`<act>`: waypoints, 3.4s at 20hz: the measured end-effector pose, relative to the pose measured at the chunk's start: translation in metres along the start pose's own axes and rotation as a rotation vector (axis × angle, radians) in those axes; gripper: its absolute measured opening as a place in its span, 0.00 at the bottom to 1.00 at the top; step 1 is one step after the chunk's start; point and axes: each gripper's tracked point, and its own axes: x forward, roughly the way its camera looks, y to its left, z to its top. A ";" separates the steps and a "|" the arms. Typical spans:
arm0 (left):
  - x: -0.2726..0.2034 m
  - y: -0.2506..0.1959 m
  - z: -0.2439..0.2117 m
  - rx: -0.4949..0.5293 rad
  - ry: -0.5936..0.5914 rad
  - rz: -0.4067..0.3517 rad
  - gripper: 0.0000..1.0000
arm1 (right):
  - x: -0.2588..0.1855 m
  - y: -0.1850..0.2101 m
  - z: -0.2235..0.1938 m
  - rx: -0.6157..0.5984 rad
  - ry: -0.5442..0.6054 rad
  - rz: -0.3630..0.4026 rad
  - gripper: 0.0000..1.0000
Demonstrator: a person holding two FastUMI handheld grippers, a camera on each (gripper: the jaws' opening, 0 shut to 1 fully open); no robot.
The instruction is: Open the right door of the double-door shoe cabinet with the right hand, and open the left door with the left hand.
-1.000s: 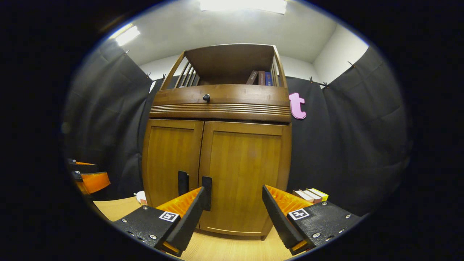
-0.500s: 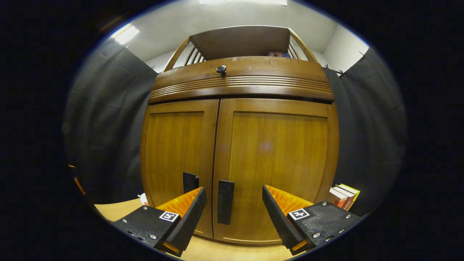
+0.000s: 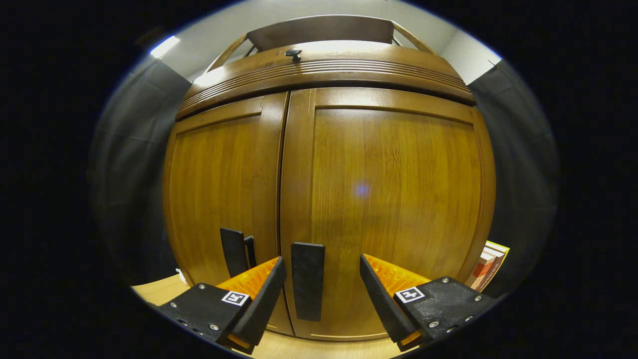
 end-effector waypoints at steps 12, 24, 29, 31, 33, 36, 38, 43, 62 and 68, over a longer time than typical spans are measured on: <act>0.003 0.013 -0.002 0.005 0.000 0.024 0.94 | 0.013 0.013 -0.005 0.065 0.013 -0.034 0.46; -0.005 0.017 -0.005 0.006 0.012 0.025 0.94 | 0.009 0.016 -0.007 -0.029 0.000 0.016 0.24; -0.011 0.017 -0.002 0.010 0.004 0.024 0.94 | 0.005 0.016 -0.006 -0.057 0.003 0.019 0.20; -0.014 0.015 -0.001 0.008 0.003 0.021 0.94 | 0.001 0.017 -0.006 -0.036 0.009 0.027 0.24; -0.017 0.013 0.001 0.010 -0.003 0.015 0.96 | -0.007 0.017 -0.005 -0.031 0.006 0.034 0.24; -0.023 0.009 0.002 0.023 -0.007 0.009 0.96 | -0.029 0.015 -0.007 -0.023 0.004 0.048 0.24; -0.024 0.004 0.001 0.022 -0.003 0.002 0.94 | -0.041 0.013 -0.007 -0.031 -0.004 0.050 0.24; -0.033 -0.004 -0.002 0.026 0.016 -0.016 0.94 | -0.077 0.005 -0.008 -0.012 -0.012 0.066 0.24; -0.043 -0.052 -0.005 0.032 0.030 -0.098 0.94 | -0.208 -0.100 -0.015 -0.035 0.004 -0.016 0.23; -0.039 -0.066 -0.004 0.039 0.025 -0.118 0.94 | -0.220 -0.122 -0.016 -0.023 0.013 -0.037 0.16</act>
